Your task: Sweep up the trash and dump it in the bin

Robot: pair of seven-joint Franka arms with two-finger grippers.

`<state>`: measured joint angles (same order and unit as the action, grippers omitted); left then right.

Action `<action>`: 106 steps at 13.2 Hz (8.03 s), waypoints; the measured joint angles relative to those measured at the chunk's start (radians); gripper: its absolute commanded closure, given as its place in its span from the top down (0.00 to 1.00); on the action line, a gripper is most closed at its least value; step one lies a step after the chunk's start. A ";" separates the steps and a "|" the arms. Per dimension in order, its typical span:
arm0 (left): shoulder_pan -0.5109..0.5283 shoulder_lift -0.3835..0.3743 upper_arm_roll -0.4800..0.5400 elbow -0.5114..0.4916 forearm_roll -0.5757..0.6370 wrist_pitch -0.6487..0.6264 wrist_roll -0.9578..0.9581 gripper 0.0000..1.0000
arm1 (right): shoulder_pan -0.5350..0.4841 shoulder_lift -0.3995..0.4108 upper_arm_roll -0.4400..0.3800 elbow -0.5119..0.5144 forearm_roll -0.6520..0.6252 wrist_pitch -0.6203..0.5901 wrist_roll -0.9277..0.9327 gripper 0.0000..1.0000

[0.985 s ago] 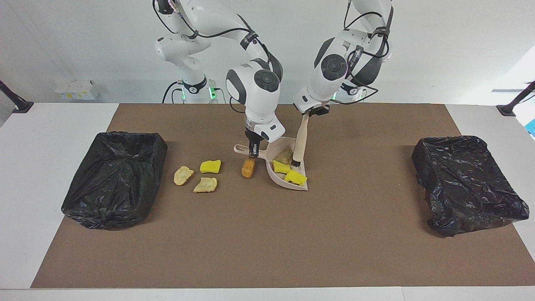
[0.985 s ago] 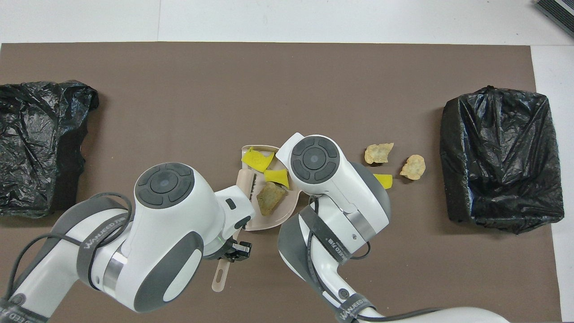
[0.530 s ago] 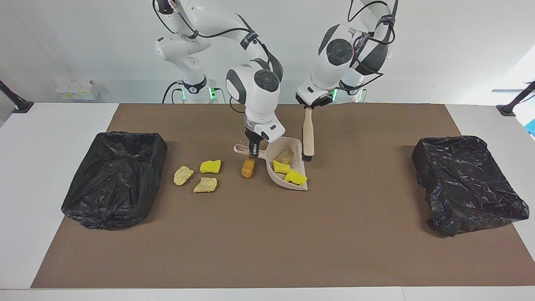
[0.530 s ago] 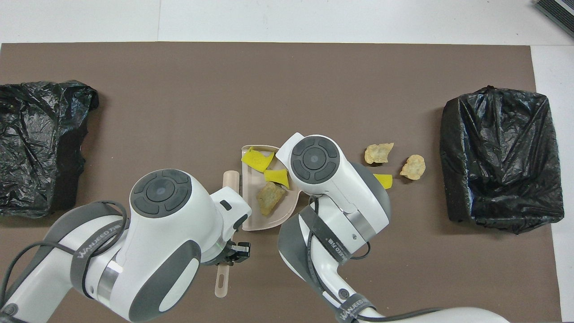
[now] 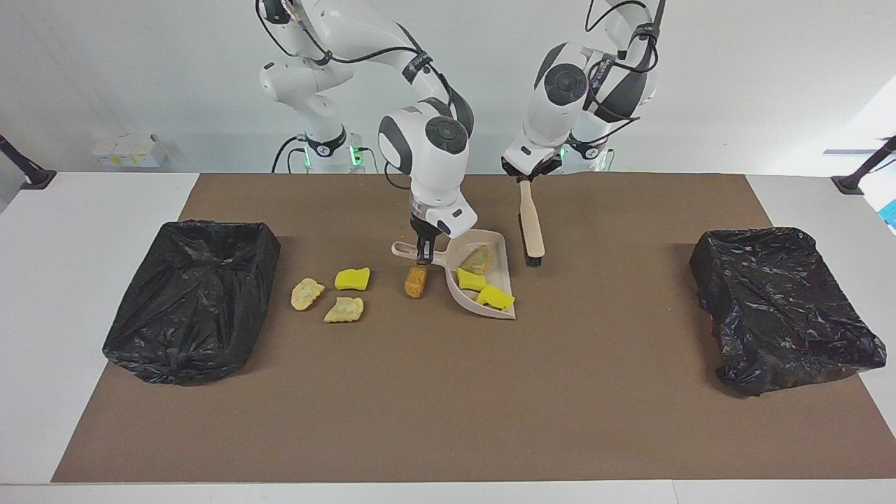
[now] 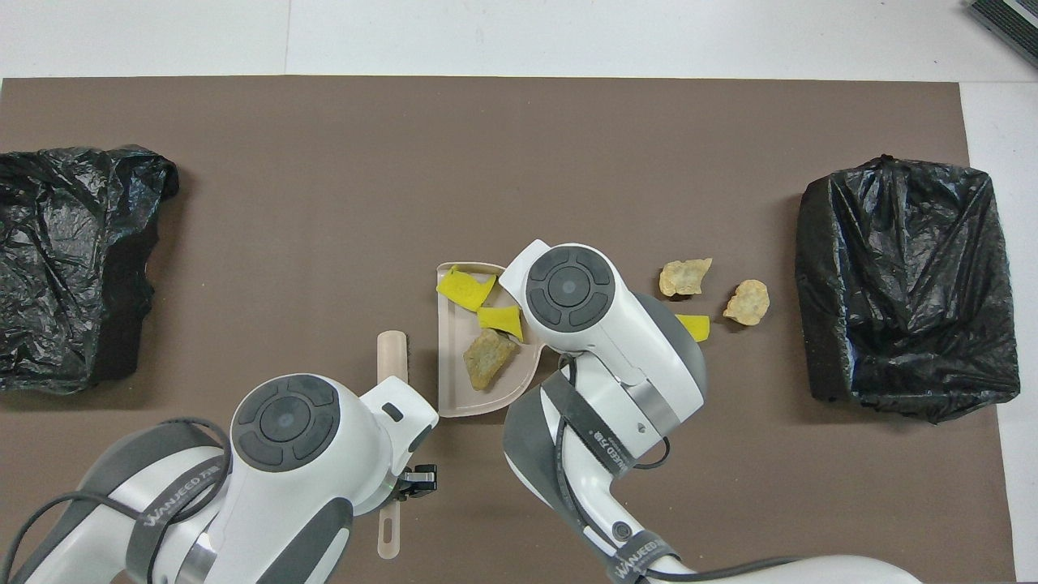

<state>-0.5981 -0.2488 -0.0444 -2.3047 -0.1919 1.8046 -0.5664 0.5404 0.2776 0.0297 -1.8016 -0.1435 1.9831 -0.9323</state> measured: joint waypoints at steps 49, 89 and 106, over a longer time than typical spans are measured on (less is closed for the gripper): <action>-0.263 0.076 -0.128 -0.176 -0.134 0.360 -0.239 0.64 | -1.016 -0.069 -0.021 0.138 0.172 -0.153 -1.070 0.00; 0.668 0.241 -0.093 0.880 0.183 -0.451 0.716 1.00 | -0.608 -0.327 0.007 0.069 -0.801 -0.311 -0.562 0.00; 0.699 0.178 -0.080 0.793 0.183 -0.413 0.723 1.00 | -0.729 -0.357 -0.014 0.021 -0.623 -0.277 -0.660 0.00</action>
<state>0.1009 -0.0704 -0.1244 -1.5115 -0.0086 1.3915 0.1566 -0.1891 -0.0792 0.0158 -1.7808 -0.7670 1.7056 -1.5919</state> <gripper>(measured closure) 0.000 0.674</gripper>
